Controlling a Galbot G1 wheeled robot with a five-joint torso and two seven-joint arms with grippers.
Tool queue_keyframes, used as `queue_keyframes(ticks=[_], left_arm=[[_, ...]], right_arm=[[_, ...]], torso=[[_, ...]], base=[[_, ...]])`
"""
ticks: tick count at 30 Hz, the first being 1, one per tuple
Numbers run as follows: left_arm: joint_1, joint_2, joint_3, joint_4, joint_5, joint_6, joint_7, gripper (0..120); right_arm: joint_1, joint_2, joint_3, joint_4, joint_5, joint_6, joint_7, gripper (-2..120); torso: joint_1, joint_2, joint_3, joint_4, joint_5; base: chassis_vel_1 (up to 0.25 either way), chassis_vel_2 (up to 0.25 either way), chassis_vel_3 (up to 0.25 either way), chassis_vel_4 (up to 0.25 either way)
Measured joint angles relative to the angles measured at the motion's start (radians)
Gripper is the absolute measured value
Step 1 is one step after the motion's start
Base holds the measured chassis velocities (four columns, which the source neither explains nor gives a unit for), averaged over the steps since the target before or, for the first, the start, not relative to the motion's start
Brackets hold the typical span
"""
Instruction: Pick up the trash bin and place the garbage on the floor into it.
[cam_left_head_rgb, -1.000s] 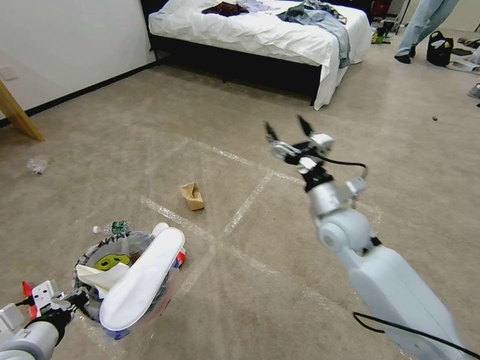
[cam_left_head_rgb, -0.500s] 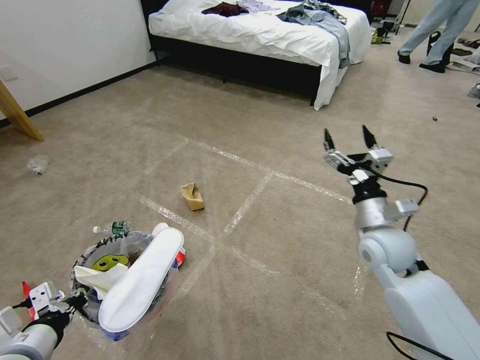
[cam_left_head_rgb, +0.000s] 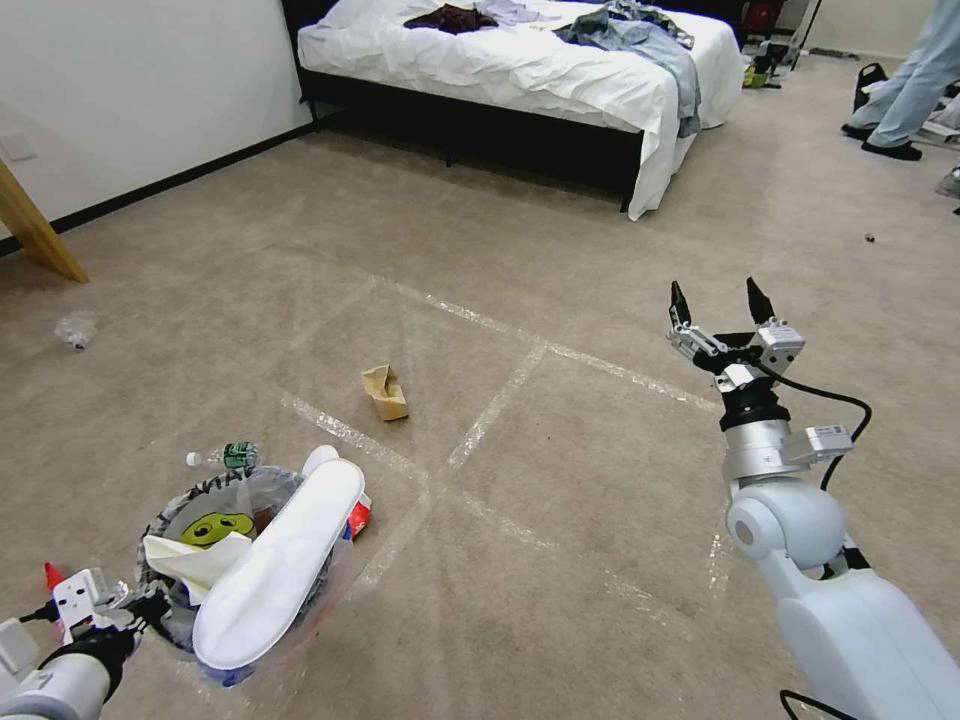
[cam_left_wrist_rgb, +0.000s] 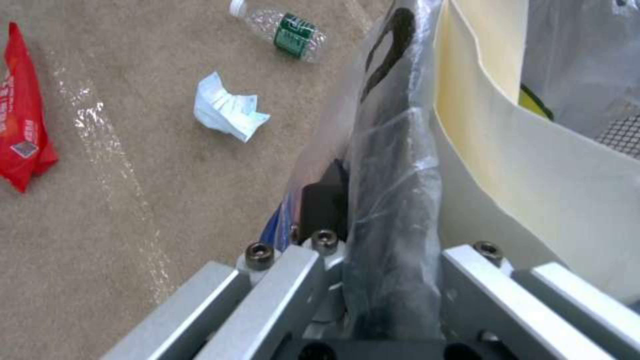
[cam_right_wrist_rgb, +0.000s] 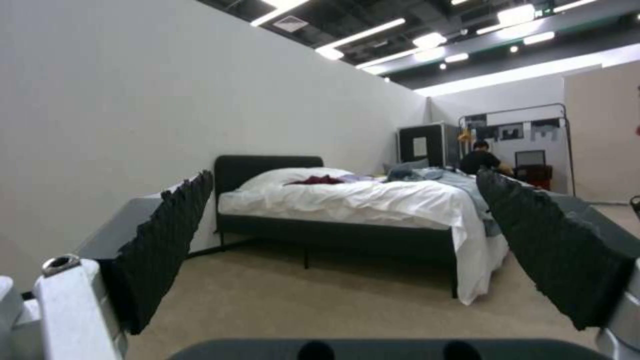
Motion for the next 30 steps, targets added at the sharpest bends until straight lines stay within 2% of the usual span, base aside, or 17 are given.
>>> queue_keyframes(ticks=[30], left_arm=[[-0.008, -0.003, -0.011, 0.014, -0.008, -0.001, -0.003, 1]], right_arm=[[0.028, 0.021, -0.04, -0.043, 0.0, 0.017, -0.02, 99]], torso=[[0.0, 0.0, 0.0, 0.0, 0.0]], base=[[0.0, 0.0, 0.0, 0.0]])
